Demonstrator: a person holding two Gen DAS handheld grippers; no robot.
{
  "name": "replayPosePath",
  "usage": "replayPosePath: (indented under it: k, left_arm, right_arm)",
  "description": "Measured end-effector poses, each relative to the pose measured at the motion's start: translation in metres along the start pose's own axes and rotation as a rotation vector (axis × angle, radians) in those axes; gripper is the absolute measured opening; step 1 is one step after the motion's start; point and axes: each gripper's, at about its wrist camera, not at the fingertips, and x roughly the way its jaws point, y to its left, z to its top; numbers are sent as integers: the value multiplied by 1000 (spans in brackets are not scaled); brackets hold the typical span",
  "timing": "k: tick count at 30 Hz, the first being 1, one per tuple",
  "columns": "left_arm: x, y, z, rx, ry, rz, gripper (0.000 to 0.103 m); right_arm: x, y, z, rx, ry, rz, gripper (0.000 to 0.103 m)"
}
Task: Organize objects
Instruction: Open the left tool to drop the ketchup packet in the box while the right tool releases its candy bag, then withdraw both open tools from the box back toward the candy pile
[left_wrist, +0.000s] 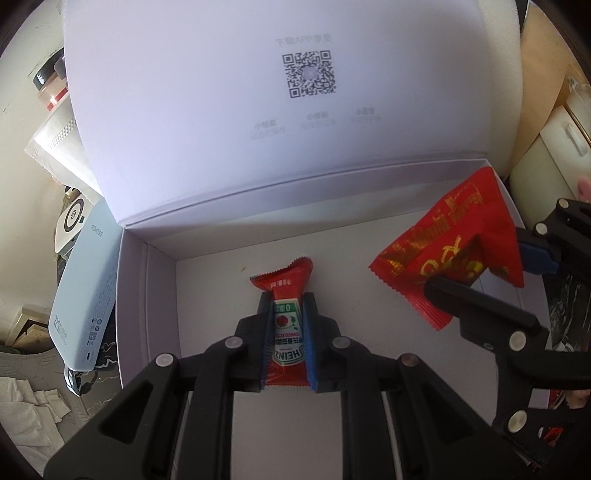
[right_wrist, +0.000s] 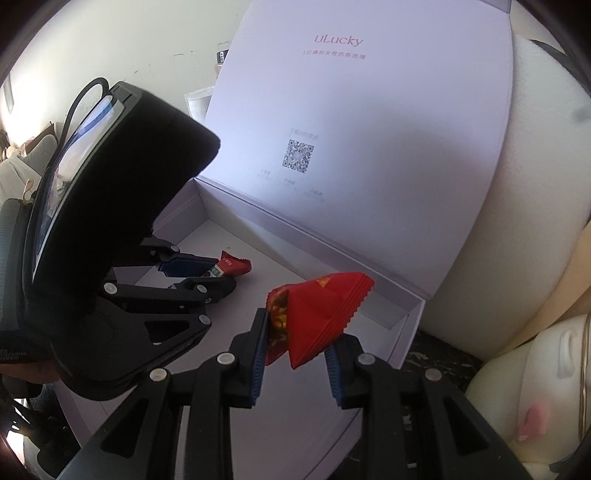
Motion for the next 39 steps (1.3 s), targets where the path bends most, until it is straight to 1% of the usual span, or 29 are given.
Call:
replayPosePath:
  k: [2,4,5,6,7,8,9,11,15,17,19,21,22,23,26,29,31,33,34,39]
  left_arm:
    - [0,0,-1,-5,4,7,17]
    - [-1,-1,-2,-7,11,31,24]
    - [-1,-1,-2,-5,15,58,34]
    - [-1,-2,-3,-2,19,81,48]
    - [-1,-3,-3,8,23,105,56]
    - [-1,-4,-4,19,26,118,68]
    - [-1,-5,-6,30,25,119,72]
    - [-2,-7,-10,39,27,100,74]
    - [-2,-11,-14,39,60,58,82]
    - [-3,-12,-15,41,82,60,83]
    - [-4,-12,-18,35,87,45,83]
    - [-6,-11,-21,15,87,22,83]
    - [-7,-11,-23,4,87,9,83]
    - [-9,-10,-25,-8,84,-1,83]
    - [-17,-9,-30,-42,70,-31,83]
    - [-29,-10,-35,-62,44,-36,83]
    - [-38,-11,-39,-69,26,-35,83]
    - [-45,-12,-43,-72,15,-34,83]
    - [-50,-13,-45,-77,8,-32,83]
    - [-70,-15,-57,-104,-20,-25,83]
  right_arm:
    - [0,-1,0,4,4,-1,28]
    - [-1,-3,-1,14,9,-1,28]
    - [-1,-4,-2,19,13,-4,28]
    - [-1,-5,-2,22,15,-4,28]
    - [-2,-6,-3,24,18,-4,28]
    - [-3,-7,-4,25,19,-2,28]
    - [-4,-7,-4,24,19,-2,28]
    - [-6,-6,-6,20,21,-6,28]
    - [-12,-6,-9,20,26,-5,28]
    - [-17,-6,-10,20,22,-10,29]
    - [-24,-7,-11,21,13,-16,29]
    - [-32,-8,-12,25,5,-23,32]
    - [-36,-9,-12,26,0,-27,36]
    - [-39,-9,-13,26,-3,-31,40]
    - [-52,-10,-16,21,-13,-38,45]
    - [-65,-12,-19,29,-22,-48,48]
    - [-72,-15,-19,33,-28,-55,50]
    - [-77,-7,-14,37,-35,-61,50]
    - [-79,-9,-13,38,-38,-62,50]
    - [-94,0,-19,48,-57,-78,52]
